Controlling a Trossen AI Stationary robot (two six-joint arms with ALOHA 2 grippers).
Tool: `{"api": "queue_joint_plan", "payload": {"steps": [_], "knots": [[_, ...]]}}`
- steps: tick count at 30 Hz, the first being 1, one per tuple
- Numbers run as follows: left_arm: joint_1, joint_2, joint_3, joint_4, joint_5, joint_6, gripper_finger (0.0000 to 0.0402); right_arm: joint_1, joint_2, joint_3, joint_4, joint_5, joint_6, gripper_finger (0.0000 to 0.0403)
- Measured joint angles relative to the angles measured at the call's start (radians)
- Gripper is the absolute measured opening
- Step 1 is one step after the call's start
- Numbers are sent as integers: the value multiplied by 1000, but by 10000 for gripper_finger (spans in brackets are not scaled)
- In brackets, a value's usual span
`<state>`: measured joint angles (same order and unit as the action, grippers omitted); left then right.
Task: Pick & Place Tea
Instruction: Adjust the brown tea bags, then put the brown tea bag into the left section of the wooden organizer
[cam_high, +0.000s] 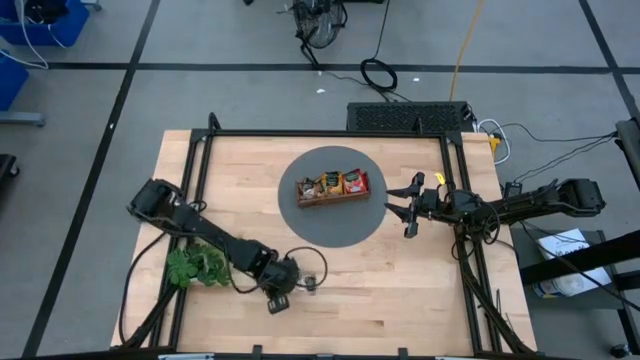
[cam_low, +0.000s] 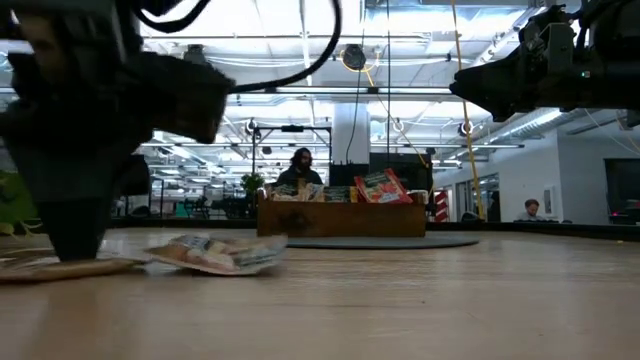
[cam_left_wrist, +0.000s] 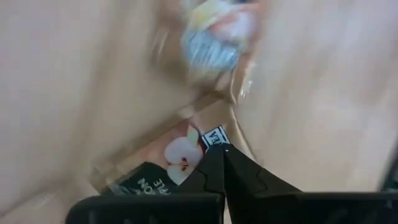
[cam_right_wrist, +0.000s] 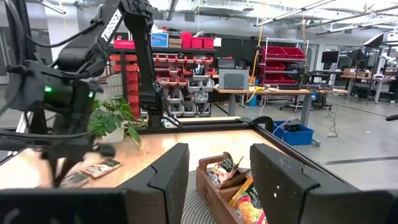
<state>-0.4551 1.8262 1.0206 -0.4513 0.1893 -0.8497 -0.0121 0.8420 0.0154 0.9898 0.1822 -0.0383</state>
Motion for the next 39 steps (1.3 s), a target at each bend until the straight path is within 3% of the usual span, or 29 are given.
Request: {"api": "queue_joint_plan", "payload": {"steps": [5, 9, 13, 17, 21, 39], "knots": [[-29, -84, 44, -298, -170, -156, 1, 0, 0, 0, 0, 0, 0, 155], [-42, -155, 69, -351, -260, -378, 1, 0, 0, 0, 0, 0, 0, 155], [-51, -173, 67, -425, -265, -627, 3, 0, 0, 0, 0, 0, 0, 155], [-65, -150, 68, -602, -241, -767, 2, 0, 0, 0, 0, 0, 0, 155], [-64, -131, 66, -709, -239, -823, 2, 0, 0, 0, 0, 0, 0, 155], [-54, -124, -93, -637, -155, -890, 1, 0, 0, 0, 0, 0, 0, 155]]}}
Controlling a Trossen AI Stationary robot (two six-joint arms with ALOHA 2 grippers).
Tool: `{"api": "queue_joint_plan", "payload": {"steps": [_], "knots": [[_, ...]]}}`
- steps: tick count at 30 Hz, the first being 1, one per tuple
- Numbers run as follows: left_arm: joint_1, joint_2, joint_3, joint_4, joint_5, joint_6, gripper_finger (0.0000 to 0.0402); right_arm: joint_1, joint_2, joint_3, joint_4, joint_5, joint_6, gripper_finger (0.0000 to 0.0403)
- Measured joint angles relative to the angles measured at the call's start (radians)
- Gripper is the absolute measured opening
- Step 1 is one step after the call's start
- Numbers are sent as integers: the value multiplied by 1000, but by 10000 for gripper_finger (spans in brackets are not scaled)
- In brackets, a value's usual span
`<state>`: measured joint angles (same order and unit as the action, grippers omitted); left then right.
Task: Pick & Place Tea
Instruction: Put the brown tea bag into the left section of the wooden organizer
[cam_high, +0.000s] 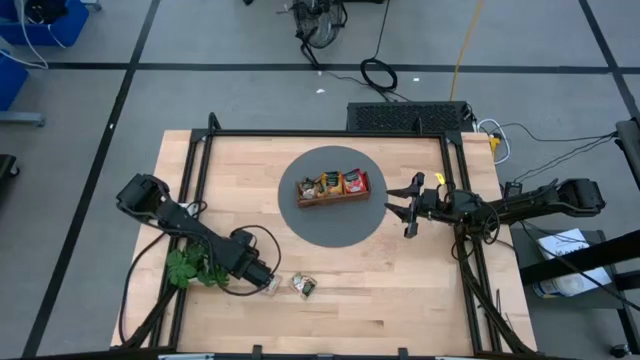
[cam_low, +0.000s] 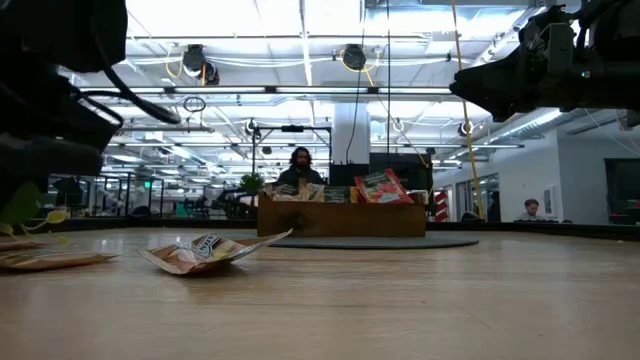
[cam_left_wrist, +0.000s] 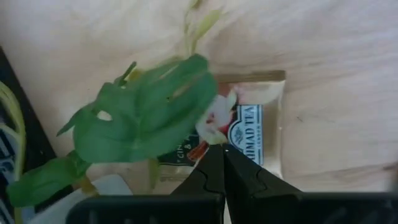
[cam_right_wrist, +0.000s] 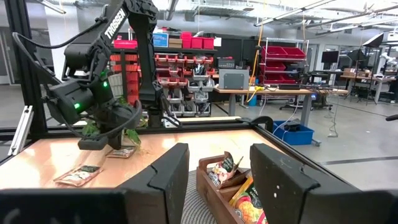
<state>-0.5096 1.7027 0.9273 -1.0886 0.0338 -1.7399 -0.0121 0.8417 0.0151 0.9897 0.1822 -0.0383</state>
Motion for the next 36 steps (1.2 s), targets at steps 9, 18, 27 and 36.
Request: {"api": "queue_joint_plan", "payload": {"steps": [9, 18, 27, 36], "knots": [[32, -7, -67, 193, 18, 98, 1, 0, 0, 0, 0, 0, 0, 155], [81, -1, -20, 246, -115, 382, 1, 0, 0, 0, 0, 0, 0, 155], [142, 0, -14, 409, -195, 683, 1, 0, 0, 0, 0, 0, 0, 155], [145, 0, -13, 410, -192, 691, 1, 0, 0, 0, 0, 0, 0, 155]]}}
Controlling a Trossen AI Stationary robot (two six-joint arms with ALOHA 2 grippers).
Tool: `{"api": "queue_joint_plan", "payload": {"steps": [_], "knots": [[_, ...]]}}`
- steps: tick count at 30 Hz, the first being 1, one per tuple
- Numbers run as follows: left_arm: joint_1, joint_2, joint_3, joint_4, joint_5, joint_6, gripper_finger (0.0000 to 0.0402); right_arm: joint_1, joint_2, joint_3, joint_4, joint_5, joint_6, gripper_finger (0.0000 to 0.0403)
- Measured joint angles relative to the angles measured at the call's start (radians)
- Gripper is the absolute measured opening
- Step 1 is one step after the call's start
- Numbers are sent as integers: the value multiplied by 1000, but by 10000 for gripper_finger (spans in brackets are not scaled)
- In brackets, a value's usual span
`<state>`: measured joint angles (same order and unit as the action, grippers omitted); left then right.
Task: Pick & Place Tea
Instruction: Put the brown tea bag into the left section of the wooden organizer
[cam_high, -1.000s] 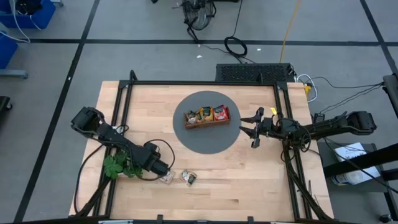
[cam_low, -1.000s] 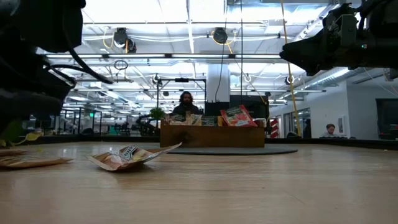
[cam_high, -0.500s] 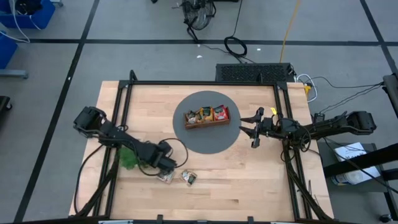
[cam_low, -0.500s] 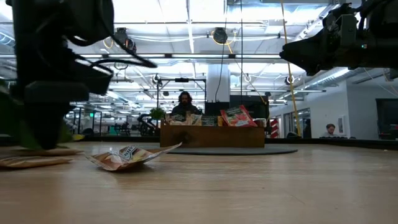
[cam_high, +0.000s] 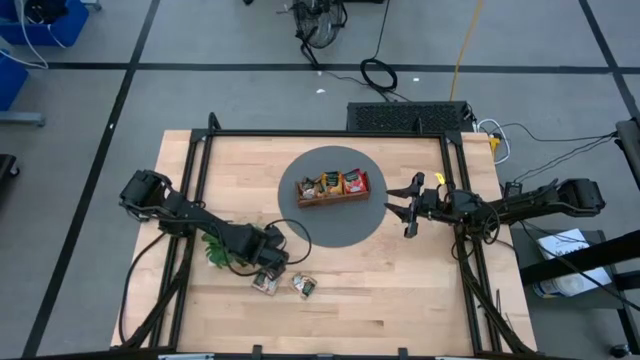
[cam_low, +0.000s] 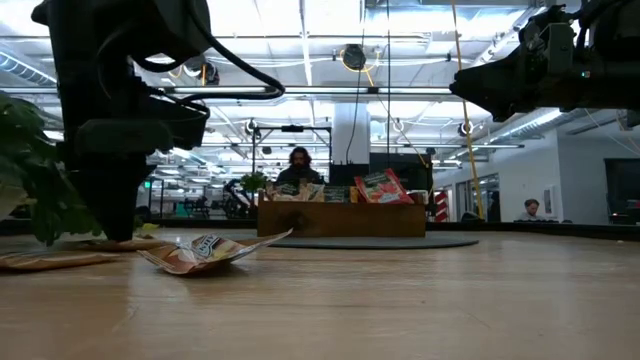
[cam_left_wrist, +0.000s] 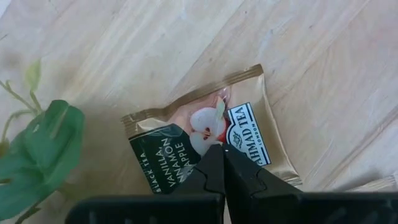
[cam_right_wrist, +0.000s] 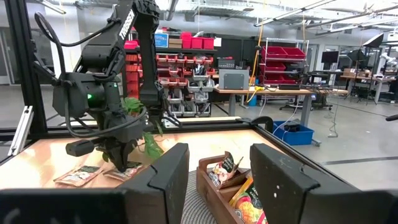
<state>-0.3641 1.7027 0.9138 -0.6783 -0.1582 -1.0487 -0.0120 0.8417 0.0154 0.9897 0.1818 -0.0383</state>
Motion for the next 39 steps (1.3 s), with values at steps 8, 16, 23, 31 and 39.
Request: {"api": "queue_joint_plan", "payload": {"steps": [8, 16, 23, 31, 39], "knots": [[-1, 0, 0, 70, 5, 58, 2, 0, 0, 0, 0, 0, 0, 155], [-1, 0, 0, 109, 5, 77, 1, 0, 0, 0, 0, 0, 0, 155], [-1, 0, 46, 163, 1, 175, 1, 0, 0, 0, 0, 0, 0, 155], [-1, 0, 131, 166, 10, 195, 10, 0, 0, 0, 0, 0, 0, 155], [50, -1, 158, 334, 281, 3, 116, 0, 0, 0, 0, 0, 0, 155]]}}
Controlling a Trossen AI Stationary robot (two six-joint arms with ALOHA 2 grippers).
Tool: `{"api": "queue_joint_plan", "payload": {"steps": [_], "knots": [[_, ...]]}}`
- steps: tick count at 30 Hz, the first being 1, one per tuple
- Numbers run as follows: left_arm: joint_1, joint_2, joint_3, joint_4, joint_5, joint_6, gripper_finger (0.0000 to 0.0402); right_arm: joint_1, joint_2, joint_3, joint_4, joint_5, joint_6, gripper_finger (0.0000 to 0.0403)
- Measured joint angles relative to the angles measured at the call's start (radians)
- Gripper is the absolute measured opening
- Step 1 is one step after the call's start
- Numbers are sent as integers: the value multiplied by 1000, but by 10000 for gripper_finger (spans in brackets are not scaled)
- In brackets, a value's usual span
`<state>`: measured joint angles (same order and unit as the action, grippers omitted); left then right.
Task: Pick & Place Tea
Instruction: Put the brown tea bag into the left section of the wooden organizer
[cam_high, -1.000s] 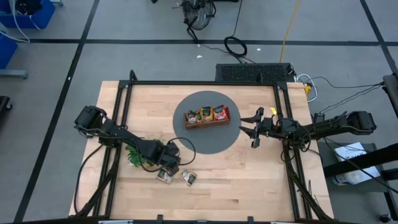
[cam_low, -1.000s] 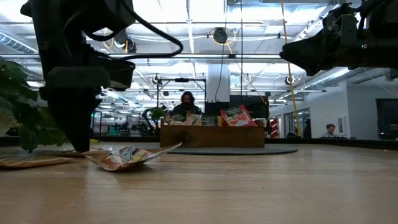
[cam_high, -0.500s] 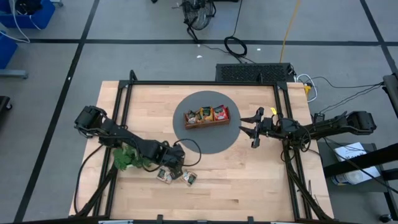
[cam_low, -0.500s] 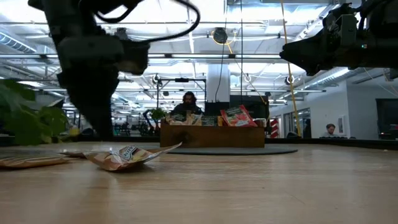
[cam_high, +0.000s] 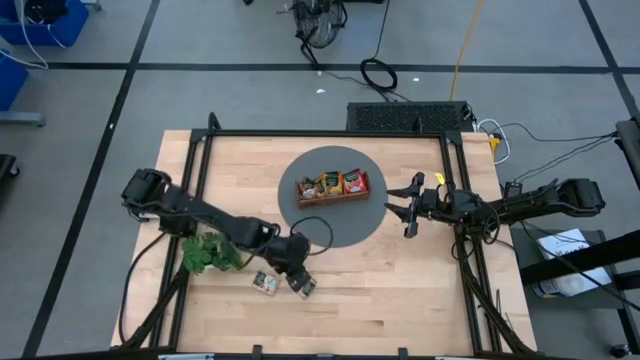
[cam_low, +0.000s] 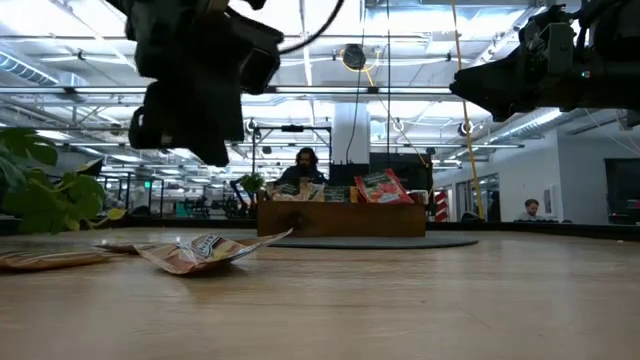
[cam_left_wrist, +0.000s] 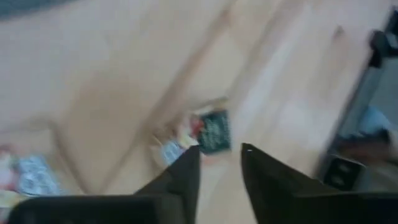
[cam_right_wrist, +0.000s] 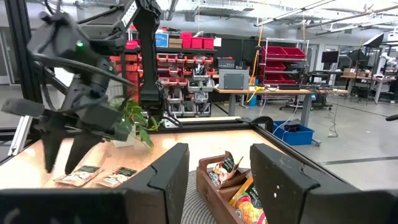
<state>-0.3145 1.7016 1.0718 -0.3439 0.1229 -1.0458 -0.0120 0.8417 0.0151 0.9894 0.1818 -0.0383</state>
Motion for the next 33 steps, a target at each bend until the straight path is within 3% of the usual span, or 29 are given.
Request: {"api": "queue_joint_plan", "payload": {"steps": [3, 6, 10, 14, 21, 28, 33], "knots": [[30, 0, 0, 1, 137, 41, 174, 0, 0, 0, 0, 0, 0, 155], [45, 0, 0, 3, 245, 238, 227, 0, 0, 0, 0, 0, 0, 155], [25, 0, 0, -3, 262, 539, 278, 0, 0, 0, 0, 0, 0, 155], [6, 0, 0, -11, 158, 796, 299, 0, 0, 0, 0, 0, 0, 155], [33, 0, 0, -217, -5, 951, 294, 0, 0, 0, 0, 0, 0, 155], [18, 0, 0, -372, -223, 1253, 291, 0, 0, 0, 0, 0, 0, 155], [27, 0, 0, -353, -231, 1326, 289, 0, 0, 0, 0, 0, 0, 155]]}}
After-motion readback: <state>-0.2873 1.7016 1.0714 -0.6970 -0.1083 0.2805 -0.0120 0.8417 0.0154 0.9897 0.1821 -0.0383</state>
